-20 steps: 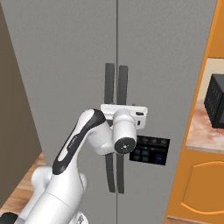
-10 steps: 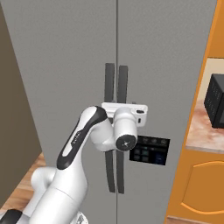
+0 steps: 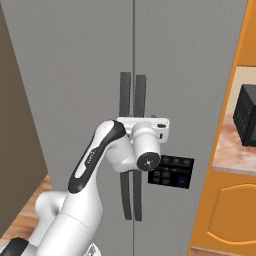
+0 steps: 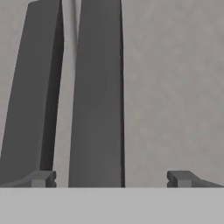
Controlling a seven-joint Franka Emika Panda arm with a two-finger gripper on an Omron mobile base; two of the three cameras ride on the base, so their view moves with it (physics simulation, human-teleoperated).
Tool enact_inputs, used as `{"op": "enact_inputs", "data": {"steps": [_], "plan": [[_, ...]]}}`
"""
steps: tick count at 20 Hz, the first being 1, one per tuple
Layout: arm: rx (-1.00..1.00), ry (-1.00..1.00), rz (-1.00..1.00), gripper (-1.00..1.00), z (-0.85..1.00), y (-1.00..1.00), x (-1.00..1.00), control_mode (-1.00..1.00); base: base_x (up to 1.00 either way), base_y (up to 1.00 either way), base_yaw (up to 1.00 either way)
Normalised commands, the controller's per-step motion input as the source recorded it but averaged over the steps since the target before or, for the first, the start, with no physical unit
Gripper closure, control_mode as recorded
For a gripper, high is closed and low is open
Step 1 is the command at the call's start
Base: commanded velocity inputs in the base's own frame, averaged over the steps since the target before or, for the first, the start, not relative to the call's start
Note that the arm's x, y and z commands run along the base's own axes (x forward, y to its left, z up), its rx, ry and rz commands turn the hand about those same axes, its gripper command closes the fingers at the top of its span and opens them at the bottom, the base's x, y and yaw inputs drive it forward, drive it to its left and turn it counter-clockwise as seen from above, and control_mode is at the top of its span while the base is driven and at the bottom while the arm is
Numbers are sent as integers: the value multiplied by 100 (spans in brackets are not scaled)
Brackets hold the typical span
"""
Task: Open the freezer door, pick up the ice cube tray from the freezer, and place it on the dining counter.
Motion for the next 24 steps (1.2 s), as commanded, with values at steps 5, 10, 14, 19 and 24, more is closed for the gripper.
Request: {"op": "enact_inputs", "data": {"steps": [5,10,14,19,24], "plan": [[0,-3,0,-100,0,4,6,-100,0,0,0],[0,-6,2,-100,0,24,0,-100,0,0,0],[0,-2,2,-100,0,33,0,-100,0,0,0],[0,0,1,-100,0,16,17,-100,0,0,0],[0,0,0,-100,0,-10,17,-100,0,0,0]]}}
